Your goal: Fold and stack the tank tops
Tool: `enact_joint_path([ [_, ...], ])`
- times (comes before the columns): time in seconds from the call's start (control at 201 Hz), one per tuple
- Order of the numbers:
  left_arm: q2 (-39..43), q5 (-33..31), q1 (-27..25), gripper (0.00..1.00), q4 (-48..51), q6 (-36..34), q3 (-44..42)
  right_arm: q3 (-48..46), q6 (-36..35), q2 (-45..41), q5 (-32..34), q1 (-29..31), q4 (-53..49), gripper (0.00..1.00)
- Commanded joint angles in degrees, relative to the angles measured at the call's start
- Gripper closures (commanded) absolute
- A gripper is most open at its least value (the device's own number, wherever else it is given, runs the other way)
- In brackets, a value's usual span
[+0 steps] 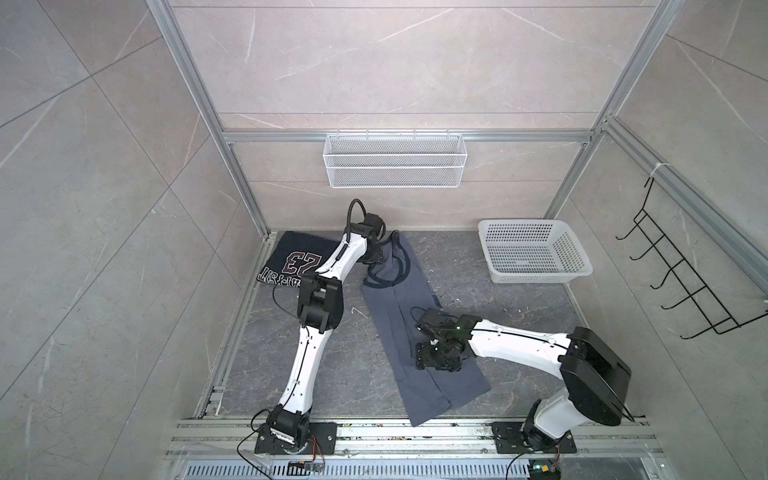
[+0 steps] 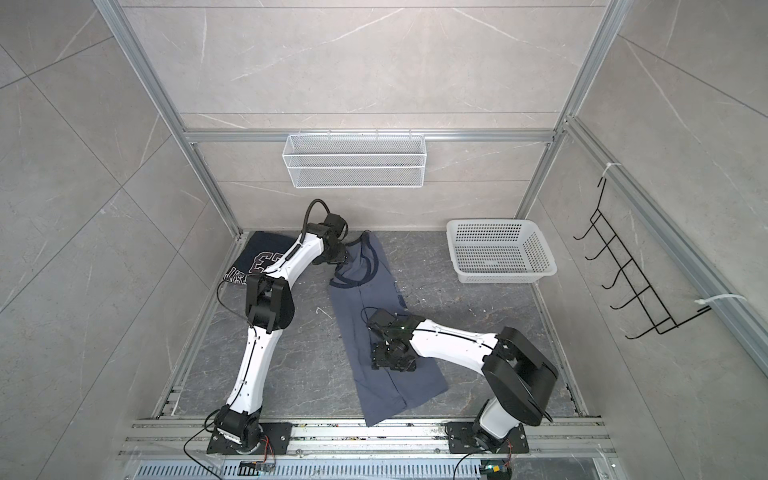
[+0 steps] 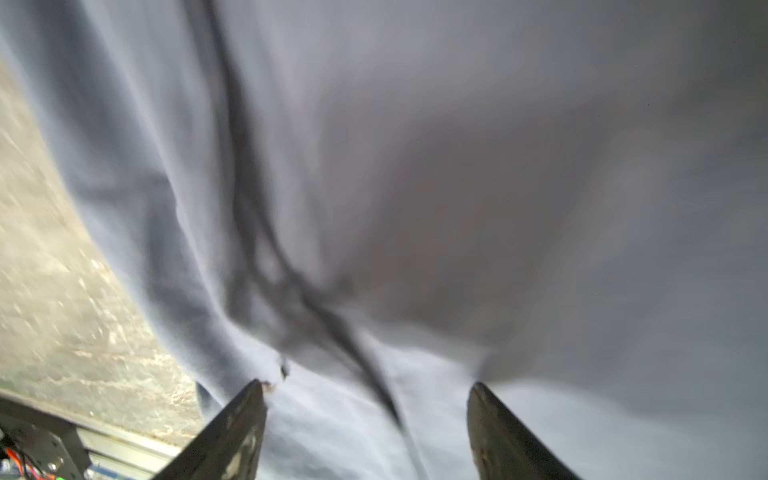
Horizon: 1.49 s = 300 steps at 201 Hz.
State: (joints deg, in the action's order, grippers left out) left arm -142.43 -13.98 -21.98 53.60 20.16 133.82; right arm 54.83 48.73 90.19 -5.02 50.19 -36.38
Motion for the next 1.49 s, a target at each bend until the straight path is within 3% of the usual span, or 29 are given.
enact_joint_path([
  [0.0, 8.35, 4.5, -0.61, 0.2, -3.94, 0.05, -3.32, 0.81, -6.29, -3.18, 3.74, -6.24, -4.43, 0.23],
  [0.274, 4.02, 14.32, -1.16, 0.43, -8.88, 4.81, -3.59, 1.42, -10.08, 0.43, 1.76, -9.06, -1.26, 0.25],
  [0.453, -0.73, 16.29, -1.25, 0.47, -11.43, 5.85, -1.43, -0.37, -10.19, 3.27, 2.57, -7.08, -0.61, 0.26],
  [0.597, -3.9, 15.54, -1.29, 0.48, -12.1, 5.29, 1.31, -0.94, -9.33, 5.69, 2.43, -2.72, -0.33, 0.26],
  [0.891, -10.23, 12.67, -1.14, 0.47, -12.47, 2.75, 7.37, -1.89, -6.06, 8.92, -5.05, 6.26, 2.13, 0.27],
  [1.07, -14.32, 15.59, -0.87, 0.45, -12.93, 1.96, 11.09, 1.54, -2.81, 10.22, -8.55, 11.27, 5.32, 0.27],
  [1.339, -11.27, 19.84, -1.84, 0.41, -11.8, 2.47, 13.73, 6.02, -3.9, 2.84, 4.63, 12.43, -1.71, 0.29],
  [1.488, -6.55, 21.71, -1.84, 0.35, -9.86, 3.52, 13.93, 8.11, -5.29, 1.8, 4.25, 12.35, 1.04, 0.37],
])
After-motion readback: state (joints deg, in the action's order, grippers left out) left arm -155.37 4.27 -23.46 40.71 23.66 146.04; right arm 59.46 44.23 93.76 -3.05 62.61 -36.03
